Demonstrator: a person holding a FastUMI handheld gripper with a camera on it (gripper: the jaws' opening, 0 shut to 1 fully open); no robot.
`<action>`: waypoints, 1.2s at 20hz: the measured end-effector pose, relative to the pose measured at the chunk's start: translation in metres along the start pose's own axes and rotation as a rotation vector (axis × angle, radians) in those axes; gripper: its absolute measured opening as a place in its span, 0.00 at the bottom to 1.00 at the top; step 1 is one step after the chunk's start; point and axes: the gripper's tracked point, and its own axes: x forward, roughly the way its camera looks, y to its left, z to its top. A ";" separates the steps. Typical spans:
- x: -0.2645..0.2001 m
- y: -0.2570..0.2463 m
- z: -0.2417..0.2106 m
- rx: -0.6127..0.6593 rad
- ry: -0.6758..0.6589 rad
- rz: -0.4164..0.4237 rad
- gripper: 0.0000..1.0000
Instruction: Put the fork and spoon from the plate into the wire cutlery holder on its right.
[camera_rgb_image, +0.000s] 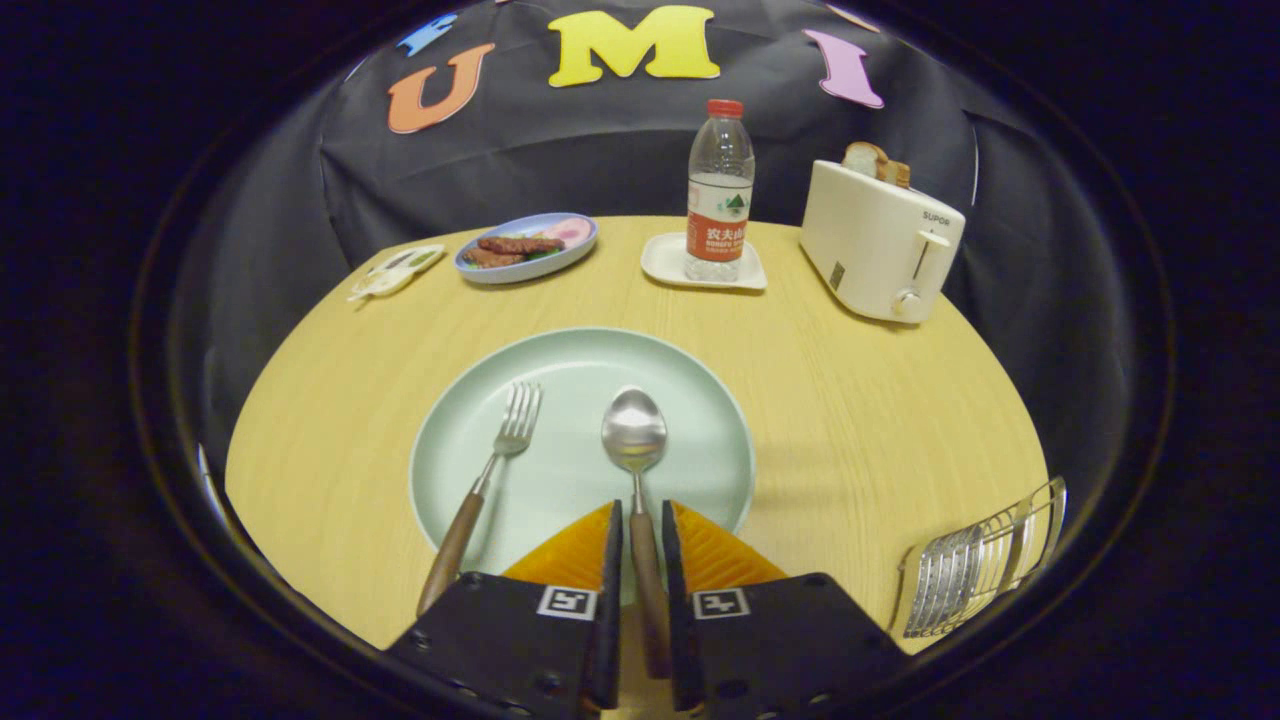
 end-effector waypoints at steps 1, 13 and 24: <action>-0.001 0.004 0.000 0.009 -0.002 0.012 0.14; -0.054 0.004 -0.001 0.020 0.024 0.040 0.01; -0.141 -0.110 0.004 0.082 -0.016 -0.001 0.01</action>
